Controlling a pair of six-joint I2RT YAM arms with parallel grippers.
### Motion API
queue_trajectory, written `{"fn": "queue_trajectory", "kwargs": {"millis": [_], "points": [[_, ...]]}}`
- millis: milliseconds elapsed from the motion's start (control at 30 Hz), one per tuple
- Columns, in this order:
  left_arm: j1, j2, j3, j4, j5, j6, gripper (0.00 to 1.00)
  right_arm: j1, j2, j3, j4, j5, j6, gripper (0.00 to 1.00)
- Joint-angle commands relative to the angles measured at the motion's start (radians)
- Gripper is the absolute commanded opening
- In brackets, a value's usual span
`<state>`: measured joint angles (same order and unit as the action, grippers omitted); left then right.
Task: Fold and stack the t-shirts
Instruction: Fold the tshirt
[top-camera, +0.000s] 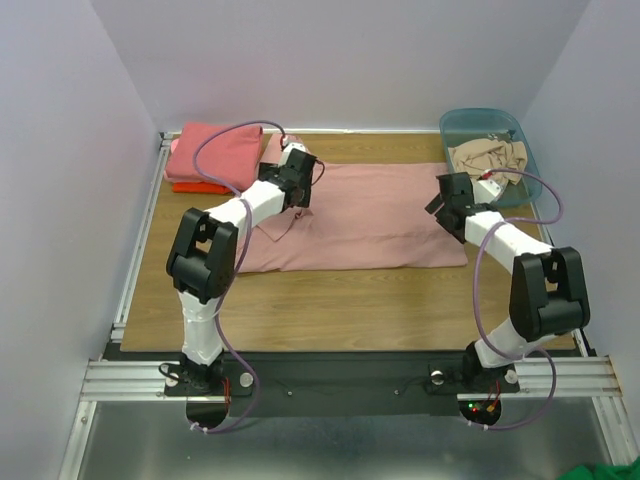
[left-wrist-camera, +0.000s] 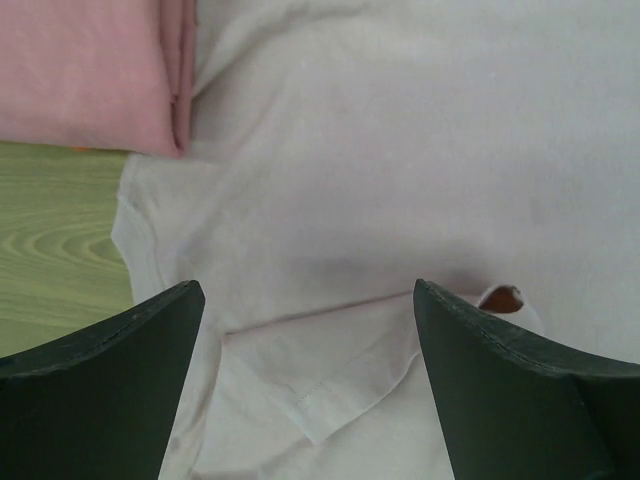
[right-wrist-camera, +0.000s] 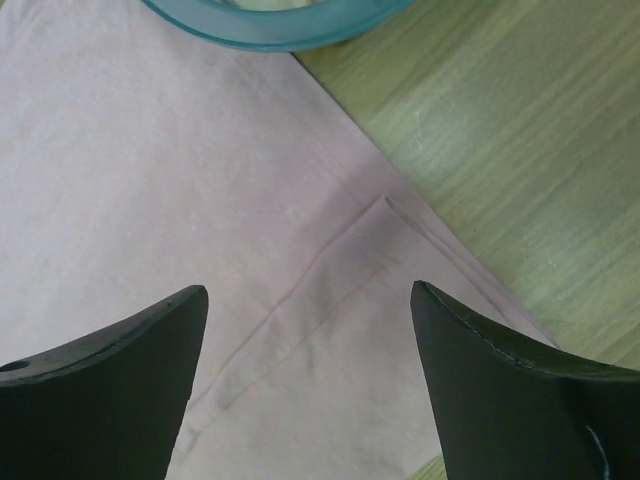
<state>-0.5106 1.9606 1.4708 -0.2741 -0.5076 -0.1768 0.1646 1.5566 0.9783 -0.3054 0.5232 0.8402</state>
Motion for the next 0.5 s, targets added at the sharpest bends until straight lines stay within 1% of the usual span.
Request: {"fn": "queue_trajectory", "kwargs": {"millis": [0, 33, 67, 100, 133, 167, 233, 267, 300, 333, 400, 467], "points": [[-0.006, -0.081, 0.059, -0.045, 0.020, -0.033, 0.98, -0.007, -0.004, 0.053, 0.005, 0.009, -0.062, 0.90], [-0.006, -0.115, 0.027, -0.042, 0.035, -0.062, 0.98, -0.007, -0.022, 0.045, 0.005, -0.032, -0.064, 0.93], [-0.006, -0.133, 0.026, -0.043, 0.035, -0.082, 0.98, -0.007, -0.033, 0.036, 0.005, -0.032, -0.067, 0.95], [-0.006, -0.152, -0.018, -0.042, 0.064, -0.098, 0.98, -0.005, -0.047, 0.013, 0.005, -0.090, -0.079, 0.97], [-0.009, -0.190, -0.044, -0.034, 0.085, -0.114, 0.98, -0.005, -0.070, 0.002, 0.006, -0.122, -0.087, 0.97], [-0.012, -0.210, -0.105, -0.024, 0.133, -0.140, 0.98, -0.005, -0.084, -0.010, 0.008, -0.190, -0.098, 0.98], [-0.023, -0.268, -0.170, 0.028, 0.181, -0.165, 0.98, -0.007, -0.104, -0.058, 0.032, -0.264, -0.139, 0.98], [-0.031, -0.284, -0.235, 0.088, 0.243, -0.185, 0.98, -0.005, -0.122, -0.079, 0.048, -0.335, -0.150, 0.98], [-0.034, -0.296, -0.260, 0.119, 0.283, -0.190, 0.98, -0.005, -0.127, -0.101, 0.093, -0.374, -0.177, 0.98], [-0.035, -0.305, -0.282, 0.148, 0.323, -0.193, 0.98, -0.005, -0.128, -0.137, 0.115, -0.409, -0.188, 0.98], [-0.039, -0.296, -0.309, 0.197, 0.380, -0.222, 0.98, -0.005, -0.113, -0.158, 0.147, -0.475, -0.200, 0.98], [-0.039, -0.256, -0.302, 0.208, 0.421, -0.236, 0.98, -0.004, -0.099, -0.171, 0.152, -0.483, -0.204, 0.98]]}}
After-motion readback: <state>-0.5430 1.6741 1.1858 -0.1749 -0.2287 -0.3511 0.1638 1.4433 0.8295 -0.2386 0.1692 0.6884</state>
